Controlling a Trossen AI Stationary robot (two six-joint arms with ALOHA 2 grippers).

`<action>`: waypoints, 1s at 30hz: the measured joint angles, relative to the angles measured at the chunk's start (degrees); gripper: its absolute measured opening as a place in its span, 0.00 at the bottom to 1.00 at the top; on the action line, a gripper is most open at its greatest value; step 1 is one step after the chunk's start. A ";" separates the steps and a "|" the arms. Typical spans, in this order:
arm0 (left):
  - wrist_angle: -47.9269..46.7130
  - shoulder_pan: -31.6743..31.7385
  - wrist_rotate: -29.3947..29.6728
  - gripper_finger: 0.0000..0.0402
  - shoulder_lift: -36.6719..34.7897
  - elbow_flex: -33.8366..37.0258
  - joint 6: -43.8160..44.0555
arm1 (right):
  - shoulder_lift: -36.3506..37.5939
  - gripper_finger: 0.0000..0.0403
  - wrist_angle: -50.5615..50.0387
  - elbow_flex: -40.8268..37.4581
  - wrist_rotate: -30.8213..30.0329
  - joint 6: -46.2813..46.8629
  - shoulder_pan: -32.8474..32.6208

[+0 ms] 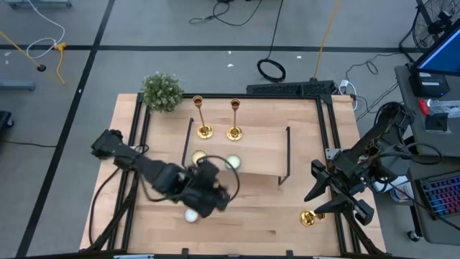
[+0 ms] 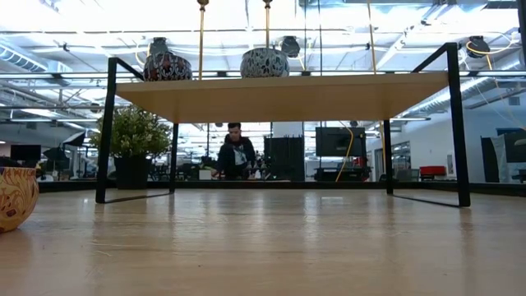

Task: Pick & Place candle stick holders
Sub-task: Put the yellow scented candle on the shelf

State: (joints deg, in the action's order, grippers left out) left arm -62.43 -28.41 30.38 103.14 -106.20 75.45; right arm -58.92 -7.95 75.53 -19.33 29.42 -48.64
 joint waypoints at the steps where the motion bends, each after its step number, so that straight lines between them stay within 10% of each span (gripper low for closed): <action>1: 3.11 -0.79 -2.49 0.57 -0.30 -0.08 -0.68 | 0.00 0.41 -0.10 0.00 0.00 -0.18 0.00; 10: 22.16 -4.53 -21.83 0.57 -0.89 -0.08 -6.93 | -0.71 0.41 1.95 0.00 -1.91 -3.11 1.11; 21: 11.62 -5.50 -44.68 0.57 -0.89 -0.08 -16.47 | -11.90 0.41 29.51 0.00 -7.78 -9.01 5.93; 30: -1.76 -12.03 -39.50 0.57 -0.86 -0.08 -19.40 | -23.86 0.41 40.82 0.00 -7.52 -4.81 10.18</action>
State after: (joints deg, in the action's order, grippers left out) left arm -64.19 -40.43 -9.12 102.28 -106.28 56.05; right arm -82.78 32.87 75.53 -26.85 24.62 -38.46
